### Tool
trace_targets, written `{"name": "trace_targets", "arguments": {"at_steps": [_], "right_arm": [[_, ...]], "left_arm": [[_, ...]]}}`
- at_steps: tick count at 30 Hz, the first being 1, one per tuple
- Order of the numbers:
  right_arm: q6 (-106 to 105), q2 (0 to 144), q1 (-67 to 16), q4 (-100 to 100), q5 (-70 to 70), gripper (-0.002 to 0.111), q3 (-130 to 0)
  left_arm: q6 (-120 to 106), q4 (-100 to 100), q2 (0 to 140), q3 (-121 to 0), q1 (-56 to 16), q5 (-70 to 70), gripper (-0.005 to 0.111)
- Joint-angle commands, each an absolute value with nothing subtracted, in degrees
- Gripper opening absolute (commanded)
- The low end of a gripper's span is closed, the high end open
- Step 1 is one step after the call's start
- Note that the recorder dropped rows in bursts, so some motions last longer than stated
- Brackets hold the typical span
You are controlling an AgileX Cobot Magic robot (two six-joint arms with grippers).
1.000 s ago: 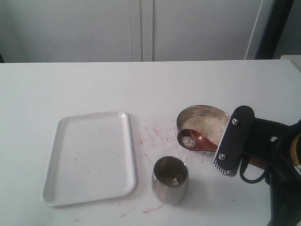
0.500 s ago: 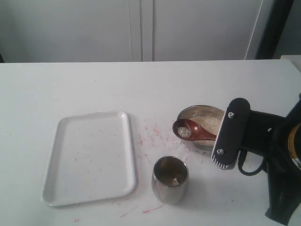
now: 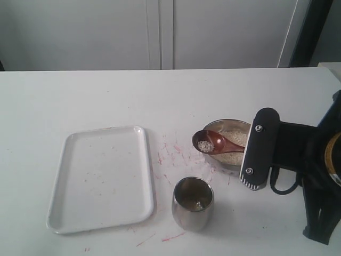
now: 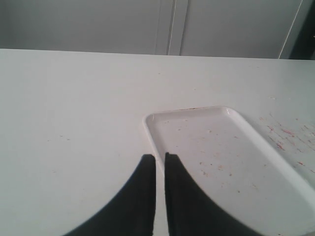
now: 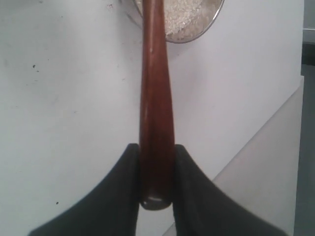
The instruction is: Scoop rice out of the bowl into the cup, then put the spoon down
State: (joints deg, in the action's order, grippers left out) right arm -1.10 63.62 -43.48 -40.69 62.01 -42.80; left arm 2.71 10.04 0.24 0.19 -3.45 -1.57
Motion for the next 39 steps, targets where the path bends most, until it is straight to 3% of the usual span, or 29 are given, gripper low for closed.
{"name": "trace_targets", "arguments": {"at_steps": [1,6,15,23,39], "right_arm": [[-2.0,63.5,-43.6,-42.4,61.6,0.0,-42.6],[-2.8,63.5,-43.6,-41.2,62.1,0.0,-42.6],[-0.7,63.3,-51.8,-40.7,66.4,0.0,-42.6],[3.7,63.0,-51.9,-44.9,66.5,0.0,-35.4],[7.9,61.4,-51.9,-47.1,61.2,0.0,-35.3]], "left_arm": [[2.8,10.6,0.0,0.0,-3.6,-1.4,0.014],[2.8,10.6,0.0,0.0,-3.6,-1.4,0.014],[2.8,10.6,0.0,0.0,-3.6,-1.4,0.014],[2.8,10.6,0.0,0.0,-3.6,-1.4,0.014],[2.8,10.6,0.0,0.0,-3.6,-1.4,0.014]]}}
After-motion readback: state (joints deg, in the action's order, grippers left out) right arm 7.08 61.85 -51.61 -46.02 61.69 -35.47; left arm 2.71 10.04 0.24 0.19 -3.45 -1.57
